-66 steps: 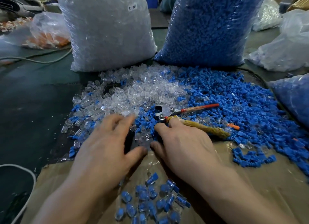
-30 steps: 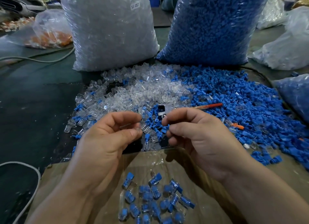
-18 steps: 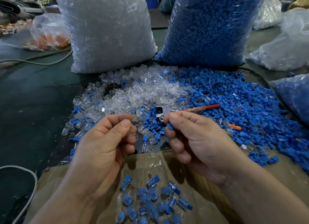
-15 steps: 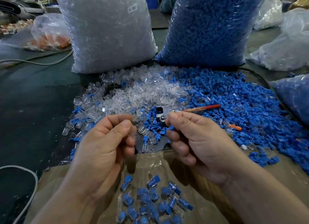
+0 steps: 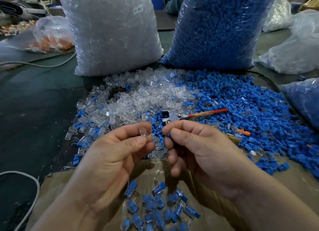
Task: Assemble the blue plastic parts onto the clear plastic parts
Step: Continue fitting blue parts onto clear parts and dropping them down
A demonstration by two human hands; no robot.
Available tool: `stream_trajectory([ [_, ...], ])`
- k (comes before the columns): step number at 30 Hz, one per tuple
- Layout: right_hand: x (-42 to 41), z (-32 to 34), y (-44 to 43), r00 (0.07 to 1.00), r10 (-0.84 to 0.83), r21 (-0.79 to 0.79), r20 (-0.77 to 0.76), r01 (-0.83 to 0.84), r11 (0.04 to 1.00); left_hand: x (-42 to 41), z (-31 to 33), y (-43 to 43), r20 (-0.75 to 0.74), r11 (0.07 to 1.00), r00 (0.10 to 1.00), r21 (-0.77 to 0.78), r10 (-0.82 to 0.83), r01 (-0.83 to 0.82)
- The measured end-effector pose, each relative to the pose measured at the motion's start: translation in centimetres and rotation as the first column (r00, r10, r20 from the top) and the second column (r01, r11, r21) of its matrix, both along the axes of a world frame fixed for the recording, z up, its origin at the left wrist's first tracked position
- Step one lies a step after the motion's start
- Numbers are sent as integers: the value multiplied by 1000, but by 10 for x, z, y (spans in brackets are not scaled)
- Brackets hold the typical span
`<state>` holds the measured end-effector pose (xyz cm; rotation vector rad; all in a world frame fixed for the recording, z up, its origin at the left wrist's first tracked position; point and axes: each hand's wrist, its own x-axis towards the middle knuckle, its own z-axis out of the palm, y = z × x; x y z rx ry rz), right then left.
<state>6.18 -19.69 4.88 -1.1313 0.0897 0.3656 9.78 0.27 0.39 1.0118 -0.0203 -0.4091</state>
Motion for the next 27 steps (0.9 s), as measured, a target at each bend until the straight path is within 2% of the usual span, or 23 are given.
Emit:
stream_trajectory([
  [4,-2,1,3,995,-50,-131,88,61,990,-6,4,-7,29,996,998,70,58,-60],
  [8,-6,1,6,981,-61,-244,186,106,964,-16,13,-13,143,954,988,280,63,-102],
  [9,-8,0,5,964,-53,-360,262,149,921,-17,14,-14,160,940,985,321,66,-115],
  [11,-9,-3,0,899,19,-624,438,289,726,-19,16,-15,188,920,980,366,70,-136],
  [12,-9,-3,-1,876,52,-670,479,327,666,-19,17,-15,196,915,978,378,73,-144],
  [13,-10,-4,-1,870,56,-665,490,331,670,-20,18,-15,201,910,977,387,74,-148],
  [16,-11,-3,5,902,19,-568,432,256,783,-22,21,-16,221,905,974,403,48,-136],
  [17,-11,-4,6,899,37,-577,436,248,778,-22,21,-16,223,903,974,413,30,-122],
  [22,-6,-10,5,789,176,-702,589,391,595,-21,18,-17,206,911,979,405,-12,-74],
  [27,-3,-10,4,713,281,-717,642,429,549,-15,17,-17,237,891,971,440,2,-109],
])
